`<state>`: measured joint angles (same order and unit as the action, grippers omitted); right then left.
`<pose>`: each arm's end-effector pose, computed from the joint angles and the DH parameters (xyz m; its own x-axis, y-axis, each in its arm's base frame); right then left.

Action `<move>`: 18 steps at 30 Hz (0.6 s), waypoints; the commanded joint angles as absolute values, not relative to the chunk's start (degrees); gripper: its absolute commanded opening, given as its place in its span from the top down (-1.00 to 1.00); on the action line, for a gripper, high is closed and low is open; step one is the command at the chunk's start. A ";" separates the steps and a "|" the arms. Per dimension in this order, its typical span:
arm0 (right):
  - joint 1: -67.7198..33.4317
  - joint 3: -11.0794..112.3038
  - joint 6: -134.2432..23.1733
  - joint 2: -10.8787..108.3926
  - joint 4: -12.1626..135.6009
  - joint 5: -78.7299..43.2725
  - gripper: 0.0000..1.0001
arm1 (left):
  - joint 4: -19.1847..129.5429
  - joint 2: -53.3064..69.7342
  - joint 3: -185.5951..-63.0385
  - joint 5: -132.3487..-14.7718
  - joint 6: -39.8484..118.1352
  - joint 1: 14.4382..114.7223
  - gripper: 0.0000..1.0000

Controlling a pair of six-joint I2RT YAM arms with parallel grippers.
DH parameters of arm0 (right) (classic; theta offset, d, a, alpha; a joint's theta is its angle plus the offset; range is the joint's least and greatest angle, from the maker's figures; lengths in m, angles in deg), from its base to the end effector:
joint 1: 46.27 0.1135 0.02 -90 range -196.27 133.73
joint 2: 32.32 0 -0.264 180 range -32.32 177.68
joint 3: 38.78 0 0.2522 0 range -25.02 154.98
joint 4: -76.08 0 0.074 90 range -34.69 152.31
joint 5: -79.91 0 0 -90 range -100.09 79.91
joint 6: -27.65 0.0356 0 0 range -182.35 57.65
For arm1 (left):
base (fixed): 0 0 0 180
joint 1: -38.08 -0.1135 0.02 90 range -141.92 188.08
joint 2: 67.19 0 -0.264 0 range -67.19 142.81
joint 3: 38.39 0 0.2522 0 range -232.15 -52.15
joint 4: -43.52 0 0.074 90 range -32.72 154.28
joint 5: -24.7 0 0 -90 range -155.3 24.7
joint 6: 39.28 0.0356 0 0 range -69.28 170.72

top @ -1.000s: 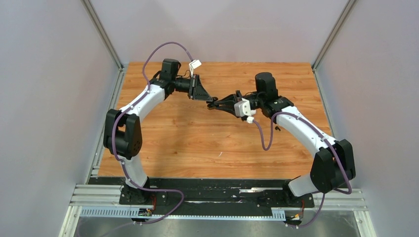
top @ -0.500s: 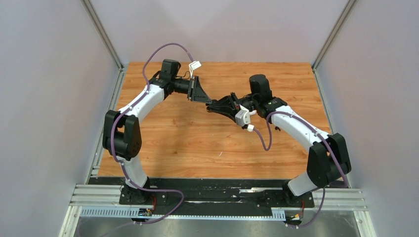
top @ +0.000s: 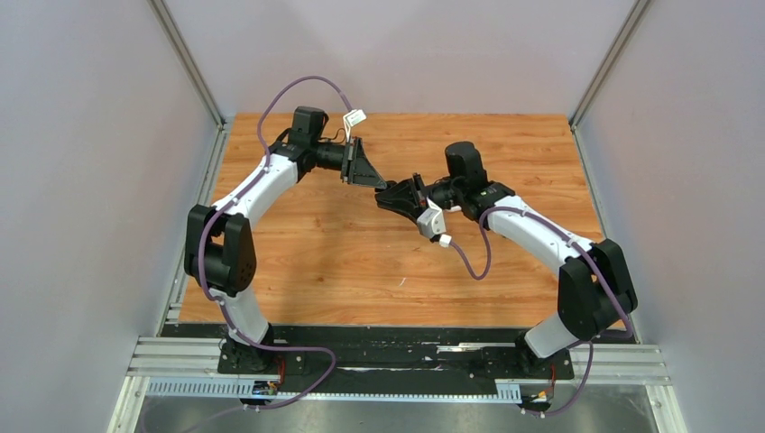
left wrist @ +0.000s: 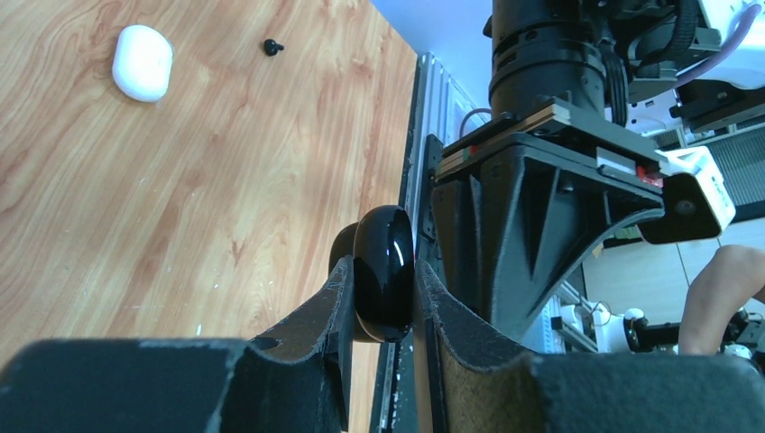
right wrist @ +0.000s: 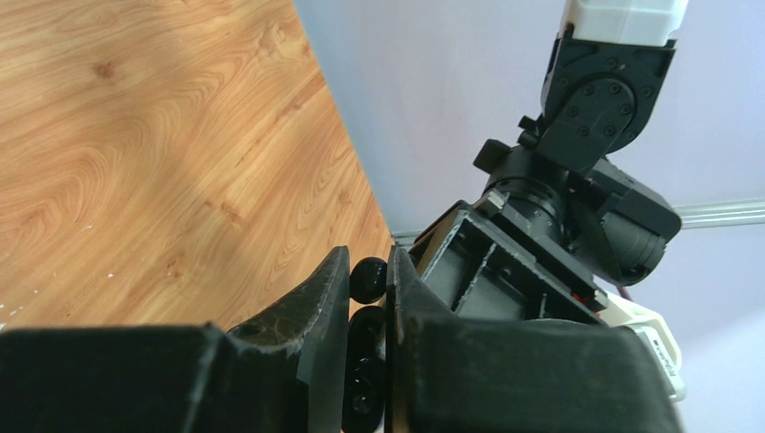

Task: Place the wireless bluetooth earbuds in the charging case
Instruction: Place the earbud in the charging case.

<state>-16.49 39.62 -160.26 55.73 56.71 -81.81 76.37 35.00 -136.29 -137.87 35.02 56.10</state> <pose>0.2732 0.1953 0.2938 0.9261 0.1720 -0.3359 -0.2964 -0.2194 -0.9295 0.3649 -0.1544 0.3016 -0.7735 0.1664 -0.6115 0.6301 0.0983 -0.7703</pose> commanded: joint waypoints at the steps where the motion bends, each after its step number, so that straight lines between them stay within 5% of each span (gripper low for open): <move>1: -15.80 38.73 -160.62 56.01 59.90 -79.83 1.00 | 76.02 31.50 -137.83 -139.16 36.46 56.41 1.00; 18: -14.45 36.85 -155.62 55.67 65.59 -73.98 1.00 | 75.92 31.06 -137.40 -139.67 37.13 56.43 1.00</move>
<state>-14.79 37.48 -158.18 55.73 63.90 -74.75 76.35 34.43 -136.29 -137.90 35.85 56.10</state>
